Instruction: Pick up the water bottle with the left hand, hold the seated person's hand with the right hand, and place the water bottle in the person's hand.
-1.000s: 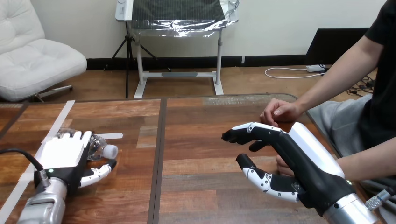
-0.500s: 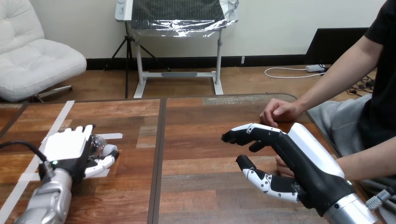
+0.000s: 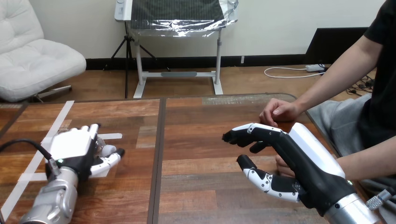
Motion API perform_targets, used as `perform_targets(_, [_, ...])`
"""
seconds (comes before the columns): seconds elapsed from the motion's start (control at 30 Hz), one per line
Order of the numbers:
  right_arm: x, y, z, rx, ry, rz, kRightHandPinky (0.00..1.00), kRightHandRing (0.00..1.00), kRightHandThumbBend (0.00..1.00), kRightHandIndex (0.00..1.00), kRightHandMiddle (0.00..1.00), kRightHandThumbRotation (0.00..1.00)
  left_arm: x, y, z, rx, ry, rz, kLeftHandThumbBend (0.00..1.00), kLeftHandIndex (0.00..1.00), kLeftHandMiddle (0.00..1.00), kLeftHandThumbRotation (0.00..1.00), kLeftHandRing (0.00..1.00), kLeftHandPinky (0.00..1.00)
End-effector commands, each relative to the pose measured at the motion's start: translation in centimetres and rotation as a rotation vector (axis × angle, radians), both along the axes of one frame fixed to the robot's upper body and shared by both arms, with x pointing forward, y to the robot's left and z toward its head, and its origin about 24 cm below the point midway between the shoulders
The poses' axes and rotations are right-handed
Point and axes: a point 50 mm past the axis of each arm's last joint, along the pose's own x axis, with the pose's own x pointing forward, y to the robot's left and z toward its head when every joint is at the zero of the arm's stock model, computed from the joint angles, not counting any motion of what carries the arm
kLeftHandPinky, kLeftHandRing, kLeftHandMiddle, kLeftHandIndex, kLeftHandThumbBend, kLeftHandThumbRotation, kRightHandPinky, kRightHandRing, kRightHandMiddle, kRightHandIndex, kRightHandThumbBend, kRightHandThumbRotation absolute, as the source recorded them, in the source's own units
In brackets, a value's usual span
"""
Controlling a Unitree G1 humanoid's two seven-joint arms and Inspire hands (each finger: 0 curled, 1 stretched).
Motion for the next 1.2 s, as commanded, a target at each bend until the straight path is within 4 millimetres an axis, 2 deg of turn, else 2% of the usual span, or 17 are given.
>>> perform_targets(0.0, [0.3, 0.0, 1.6, -0.009, -0.071, 0.013, 0.67, 0.74, 0.24, 0.72, 0.74, 0.00, 1.9, -0.7, 1.9, -0.041, -0.077, 0.004, 0.52, 1.00, 1.00, 1.00, 1.00, 1.00])
perform_targets(1.17, [0.3, 0.0, 1.6, -0.022, -0.059, 0.009, 0.67, 0.73, 0.24, 0.72, 0.74, 0.00, -0.1, -3.5, -0.3, -0.120, -0.104, -0.096, 0.49, 1.00, 1.00, 1.00, 1.00, 1.00])
